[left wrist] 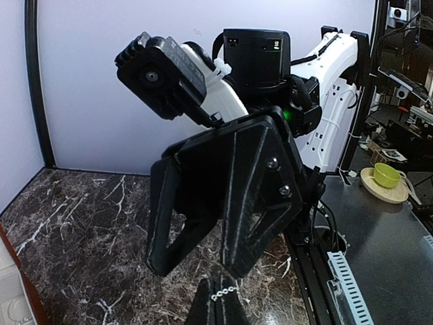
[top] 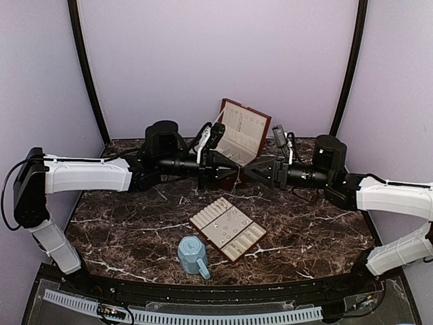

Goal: Organize the mixed jewelry
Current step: Pass from the left arm to the right

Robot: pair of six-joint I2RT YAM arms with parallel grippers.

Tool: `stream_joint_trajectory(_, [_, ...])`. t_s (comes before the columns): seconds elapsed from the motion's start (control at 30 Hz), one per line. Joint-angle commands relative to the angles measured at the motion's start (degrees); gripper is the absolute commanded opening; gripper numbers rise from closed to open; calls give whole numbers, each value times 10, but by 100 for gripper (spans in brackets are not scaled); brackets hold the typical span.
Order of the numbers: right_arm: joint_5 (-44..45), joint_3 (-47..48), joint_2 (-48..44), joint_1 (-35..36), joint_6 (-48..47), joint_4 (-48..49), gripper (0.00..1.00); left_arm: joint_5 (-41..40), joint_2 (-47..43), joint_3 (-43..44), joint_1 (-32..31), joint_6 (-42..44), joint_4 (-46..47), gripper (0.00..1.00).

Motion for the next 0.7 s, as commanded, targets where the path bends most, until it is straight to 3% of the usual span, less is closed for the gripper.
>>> stream_joint_trajectory(0.0, [5, 20, 21, 16, -5, 46, 45, 26, -35, 9, 2, -24, 0, 0])
stream_joint_trajectory(0.17, [6, 11, 28, 24, -7, 49, 37, 25, -38, 2, 3, -33, 16, 0])
stream_joint_trajectory(0.67, [5, 10, 50, 25, -1, 90, 30, 35, -41, 3, 2, -48, 31, 0])
